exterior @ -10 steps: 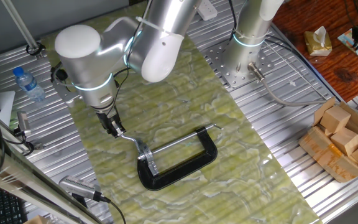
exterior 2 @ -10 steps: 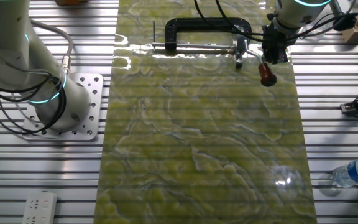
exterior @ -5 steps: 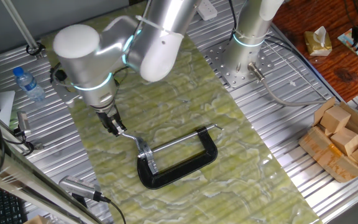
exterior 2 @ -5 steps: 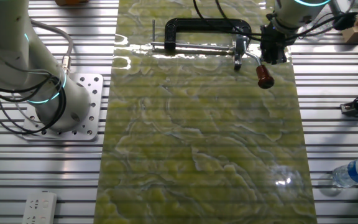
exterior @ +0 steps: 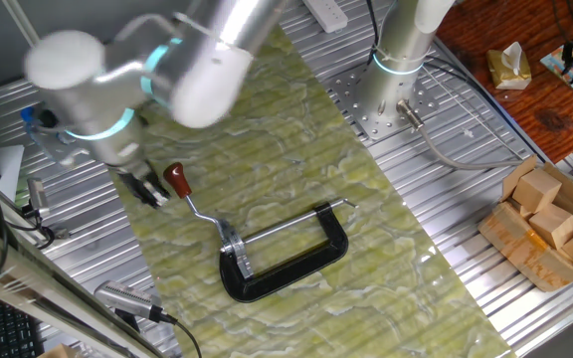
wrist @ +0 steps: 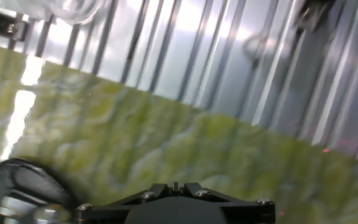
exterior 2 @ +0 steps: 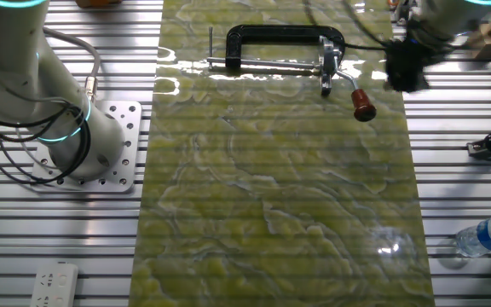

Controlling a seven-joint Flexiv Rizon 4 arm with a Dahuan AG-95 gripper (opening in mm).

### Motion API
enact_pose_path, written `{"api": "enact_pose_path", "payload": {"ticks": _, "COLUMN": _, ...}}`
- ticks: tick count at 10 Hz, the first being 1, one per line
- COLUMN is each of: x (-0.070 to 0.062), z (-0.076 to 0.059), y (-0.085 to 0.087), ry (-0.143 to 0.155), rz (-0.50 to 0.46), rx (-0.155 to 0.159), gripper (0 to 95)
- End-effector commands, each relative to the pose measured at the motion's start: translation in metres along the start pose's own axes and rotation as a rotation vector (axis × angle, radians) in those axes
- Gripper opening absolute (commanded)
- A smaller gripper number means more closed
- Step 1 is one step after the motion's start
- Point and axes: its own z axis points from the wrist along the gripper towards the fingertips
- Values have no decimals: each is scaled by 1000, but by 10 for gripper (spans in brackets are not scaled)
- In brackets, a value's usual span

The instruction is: Pull up the lever

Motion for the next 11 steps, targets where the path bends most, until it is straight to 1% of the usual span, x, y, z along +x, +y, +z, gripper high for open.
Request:
{"api": "enact_pose_path", "payload": {"ticks": 1, "x": 4, "z": -1, "y": -40, "ry": 17, "rz": -91, "rx": -15, "gripper": 0}}
{"api": "enact_pose_path", "payload": {"ticks": 2, "x": 8, "z": 2, "y": -47, "ry": 19, "rz": -92, "rx": -26, "gripper": 0}}
{"api": "enact_pose_path", "payload": {"ticks": 3, "x": 13, "z": 6, "y": -55, "ry": 9, "rz": -122, "rx": -53, "gripper": 0}}
{"api": "enact_pose_path", "payload": {"ticks": 4, "x": 22, "z": 13, "y": -68, "ry": 10, "rz": -166, "rx": -109, "gripper": 0}}
{"api": "enact_pose_path", "payload": {"ticks": 5, "x": 28, "z": 16, "y": -73, "ry": 27, "rz": -147, "rx": -150, "gripper": 0}}
{"api": "enact_pose_path", "payload": {"ticks": 6, "x": 32, "z": 19, "y": -75, "ry": 18, "rz": -138, "rx": -188, "gripper": 0}}
{"api": "enact_pose_path", "payload": {"ticks": 8, "x": 46, "z": 30, "y": -71, "ry": 8, "rz": -85, "rx": -254, "gripper": 0}}
{"api": "enact_pose_path", "payload": {"ticks": 9, "x": 50, "z": 35, "y": -68, "ry": 11, "rz": -60, "rx": -285, "gripper": 0}}
{"api": "enact_pose_path", "payload": {"ticks": 10, "x": 52, "z": 38, "y": -66, "ry": 26, "rz": -24, "rx": -326, "gripper": 0}}
{"api": "enact_pose_path", "payload": {"ticks": 11, "x": 54, "z": 39, "y": -65, "ry": 35, "rz": 5, "rx": -377, "gripper": 0}}
